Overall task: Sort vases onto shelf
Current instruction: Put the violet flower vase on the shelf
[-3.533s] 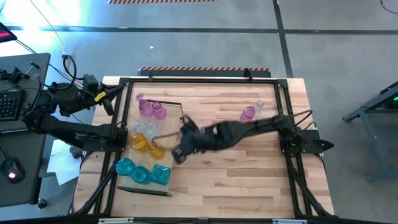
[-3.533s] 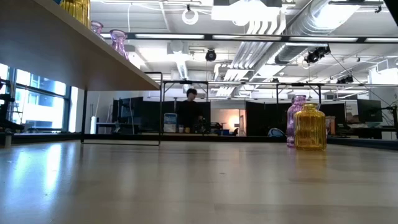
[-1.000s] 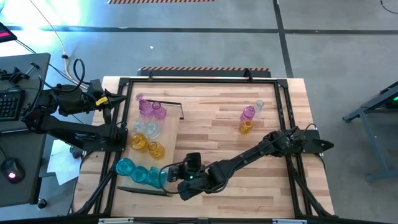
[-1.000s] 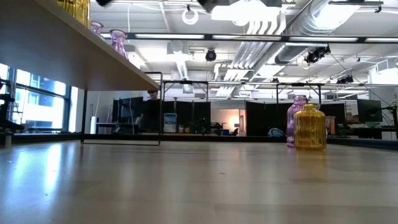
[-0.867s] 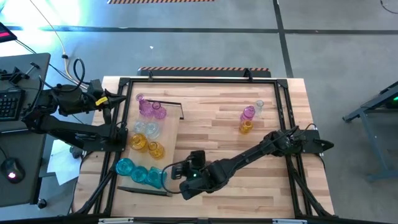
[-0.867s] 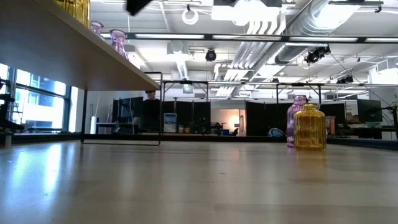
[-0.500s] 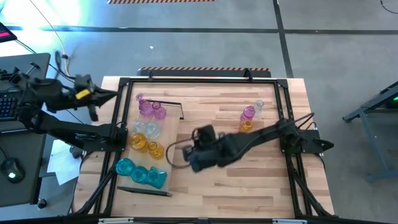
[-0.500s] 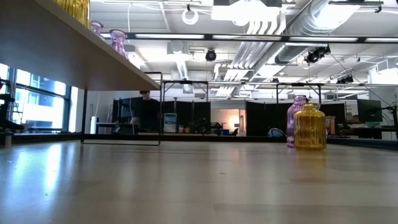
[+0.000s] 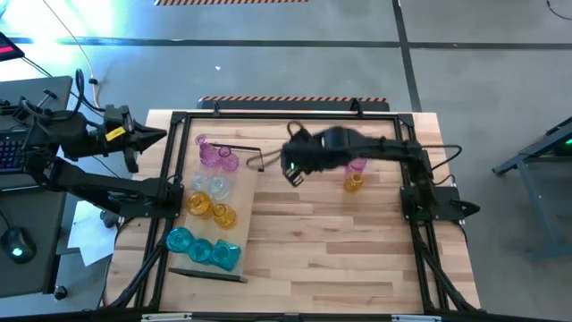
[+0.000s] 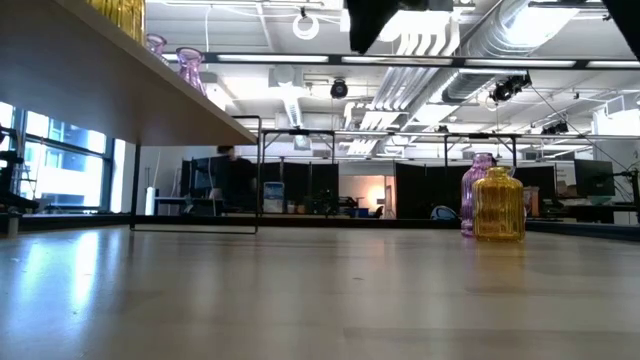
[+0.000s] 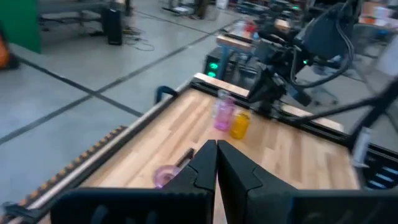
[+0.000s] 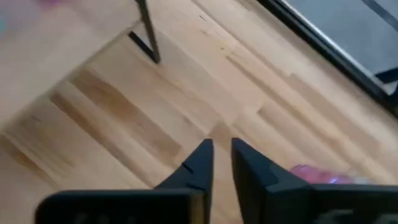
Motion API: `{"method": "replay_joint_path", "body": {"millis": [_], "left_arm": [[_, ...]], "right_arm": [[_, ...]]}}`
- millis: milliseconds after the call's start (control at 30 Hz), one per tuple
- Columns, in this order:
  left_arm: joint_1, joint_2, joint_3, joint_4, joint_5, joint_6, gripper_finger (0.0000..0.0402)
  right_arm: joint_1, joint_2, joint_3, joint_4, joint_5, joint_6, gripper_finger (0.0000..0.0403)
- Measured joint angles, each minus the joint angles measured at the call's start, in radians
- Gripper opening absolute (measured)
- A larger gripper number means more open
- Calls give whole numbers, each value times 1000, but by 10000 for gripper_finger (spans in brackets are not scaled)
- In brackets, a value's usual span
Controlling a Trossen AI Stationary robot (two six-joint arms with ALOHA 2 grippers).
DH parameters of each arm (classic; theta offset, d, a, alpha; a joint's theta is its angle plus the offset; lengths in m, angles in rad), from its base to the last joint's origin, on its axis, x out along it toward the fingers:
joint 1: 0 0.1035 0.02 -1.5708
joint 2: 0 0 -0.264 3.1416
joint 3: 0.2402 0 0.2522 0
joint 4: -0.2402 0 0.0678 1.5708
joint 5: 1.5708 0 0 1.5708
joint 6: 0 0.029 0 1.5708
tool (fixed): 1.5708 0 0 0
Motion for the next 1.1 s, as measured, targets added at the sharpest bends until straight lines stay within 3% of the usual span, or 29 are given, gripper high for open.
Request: {"method": "replay_joint_path", "body": {"millis": [267,400,600,833,967,1100], "left_arm": [[0,64,0,4,-131,-35,36],[0,109,0,5,-151,-59,61],[0,167,1,11,-188,-64,84],[0,214,0,66,-253,-36,88],[0,233,0,78,-282,-31,88],[0,247,0,81,-285,-30,88]], "right_arm": [[-188,-13,-1,1,-52,-359,184],[-257,-46,-62,3,-46,-476,226],[-363,-226,-390,23,-74,-481,231],[-408,-556,-891,332,-179,-388,227],[-413,-665,-1034,345,-231,-302,227],[-403,-691,-1094,331,-261,-255,227]]}}
